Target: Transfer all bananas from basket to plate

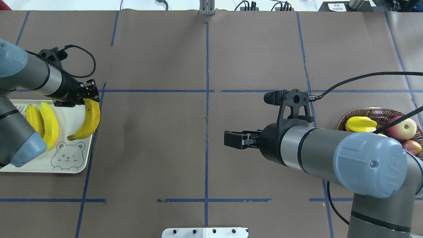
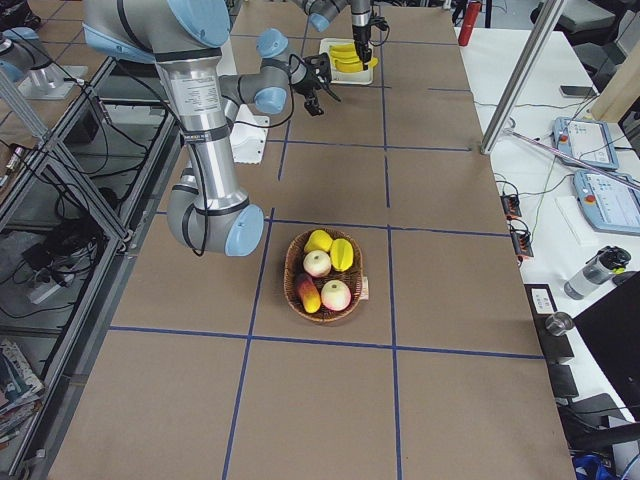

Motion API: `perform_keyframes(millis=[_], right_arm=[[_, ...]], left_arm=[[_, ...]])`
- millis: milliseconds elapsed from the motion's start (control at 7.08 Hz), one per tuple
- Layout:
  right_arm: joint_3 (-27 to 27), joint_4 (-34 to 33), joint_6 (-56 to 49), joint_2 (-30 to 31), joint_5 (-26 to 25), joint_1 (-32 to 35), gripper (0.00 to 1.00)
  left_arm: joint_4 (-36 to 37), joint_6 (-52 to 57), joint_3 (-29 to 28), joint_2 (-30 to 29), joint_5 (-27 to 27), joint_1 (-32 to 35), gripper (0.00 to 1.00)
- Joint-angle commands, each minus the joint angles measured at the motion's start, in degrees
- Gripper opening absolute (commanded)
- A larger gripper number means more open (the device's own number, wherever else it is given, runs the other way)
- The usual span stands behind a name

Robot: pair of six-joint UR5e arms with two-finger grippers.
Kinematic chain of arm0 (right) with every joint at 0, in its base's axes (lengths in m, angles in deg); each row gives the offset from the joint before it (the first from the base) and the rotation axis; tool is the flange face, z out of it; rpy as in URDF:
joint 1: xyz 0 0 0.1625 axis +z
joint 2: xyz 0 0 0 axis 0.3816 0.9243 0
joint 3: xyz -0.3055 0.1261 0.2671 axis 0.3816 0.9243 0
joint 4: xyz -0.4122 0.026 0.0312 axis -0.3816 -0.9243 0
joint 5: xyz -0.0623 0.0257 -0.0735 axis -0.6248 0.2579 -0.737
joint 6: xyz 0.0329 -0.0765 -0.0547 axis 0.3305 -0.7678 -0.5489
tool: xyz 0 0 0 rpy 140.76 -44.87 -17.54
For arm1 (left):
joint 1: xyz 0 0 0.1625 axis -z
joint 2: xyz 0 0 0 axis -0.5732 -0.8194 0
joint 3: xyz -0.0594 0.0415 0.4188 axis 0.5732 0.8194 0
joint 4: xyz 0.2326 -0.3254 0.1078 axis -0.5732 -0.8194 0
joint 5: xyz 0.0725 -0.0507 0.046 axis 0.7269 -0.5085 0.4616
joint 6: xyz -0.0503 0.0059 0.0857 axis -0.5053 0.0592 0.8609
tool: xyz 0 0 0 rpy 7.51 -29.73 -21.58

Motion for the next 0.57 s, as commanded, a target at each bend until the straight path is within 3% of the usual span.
perform_keyframes(millis=[0,283,424], right_arm=[[0.4,0.0,0.0,0.1,-0.1,0.2,1.00],[0.5,0.0,0.0,0.1,-0.1,0.3,1.00],[0.5,0.0,-0.1,0.1,0.0,0.6,1.00]], left_arm=[[0.1,0.4,-0.8,4.7,0.1,-0.3,0.00],[0.0,0.8,-3.2,4.5,2.8,-0.7,0.00],[0.0,0.8,-3.2,4.4,3.0,-0.7,0.31]])
